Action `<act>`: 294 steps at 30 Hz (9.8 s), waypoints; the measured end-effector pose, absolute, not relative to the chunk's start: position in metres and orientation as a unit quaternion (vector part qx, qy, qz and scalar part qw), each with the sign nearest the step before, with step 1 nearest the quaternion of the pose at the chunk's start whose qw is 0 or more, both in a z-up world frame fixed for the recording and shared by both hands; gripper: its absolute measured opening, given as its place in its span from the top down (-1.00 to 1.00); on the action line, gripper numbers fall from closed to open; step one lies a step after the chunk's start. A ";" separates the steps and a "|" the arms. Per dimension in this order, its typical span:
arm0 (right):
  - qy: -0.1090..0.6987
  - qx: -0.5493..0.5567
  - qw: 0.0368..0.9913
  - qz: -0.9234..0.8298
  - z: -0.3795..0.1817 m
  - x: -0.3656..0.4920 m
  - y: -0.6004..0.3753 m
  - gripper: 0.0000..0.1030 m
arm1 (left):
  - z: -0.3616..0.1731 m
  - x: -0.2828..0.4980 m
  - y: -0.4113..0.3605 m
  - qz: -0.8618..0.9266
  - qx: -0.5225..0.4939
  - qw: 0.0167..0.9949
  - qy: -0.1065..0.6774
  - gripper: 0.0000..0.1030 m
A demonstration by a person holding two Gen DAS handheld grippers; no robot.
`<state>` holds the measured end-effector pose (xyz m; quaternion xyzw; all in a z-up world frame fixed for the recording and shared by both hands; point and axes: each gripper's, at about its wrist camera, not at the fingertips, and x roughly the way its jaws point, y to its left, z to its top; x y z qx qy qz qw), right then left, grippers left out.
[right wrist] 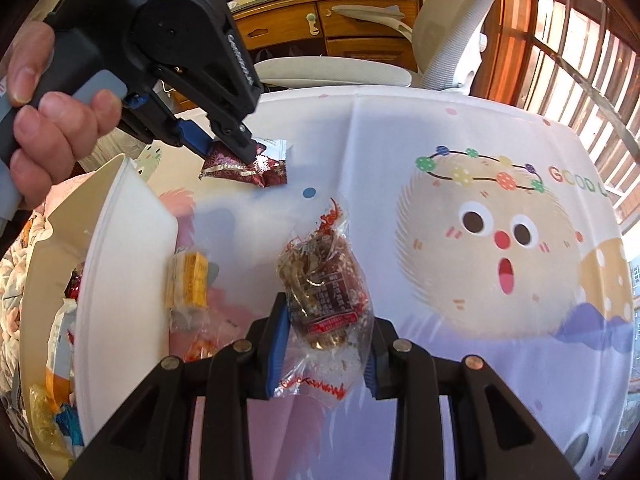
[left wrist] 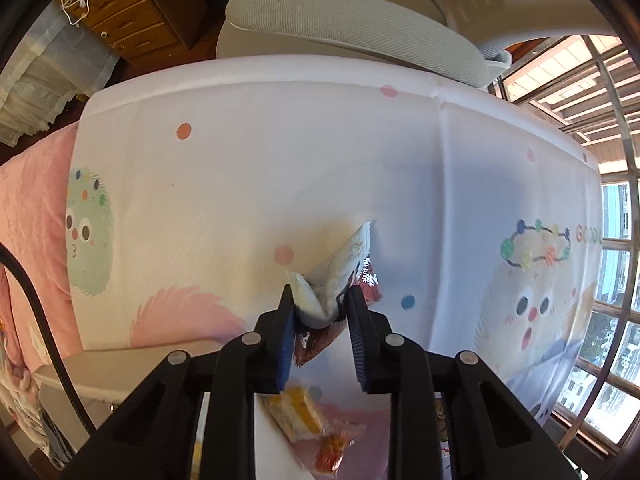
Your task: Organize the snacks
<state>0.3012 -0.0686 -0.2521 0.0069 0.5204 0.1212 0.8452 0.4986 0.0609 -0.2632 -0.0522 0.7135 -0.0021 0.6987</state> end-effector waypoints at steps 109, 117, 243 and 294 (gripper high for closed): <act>0.503 0.087 0.841 0.178 -0.163 0.140 -0.081 0.17 | -0.099 0.232 0.073 -0.123 0.041 0.809 0.574 -0.62; 0.507 0.109 0.831 0.203 -0.189 0.181 -0.085 0.17 | -0.104 0.280 0.052 -0.148 0.113 0.800 0.570 -0.62; 0.493 -0.011 0.831 0.256 -0.168 0.167 -0.050 0.55 | -0.154 0.352 0.009 -0.144 0.152 0.734 0.646 0.04; 0.533 0.057 0.840 0.088 -0.125 -0.021 -0.077 -0.66 | -0.107 0.012 0.153 -0.045 -0.107 0.851 0.512 -0.45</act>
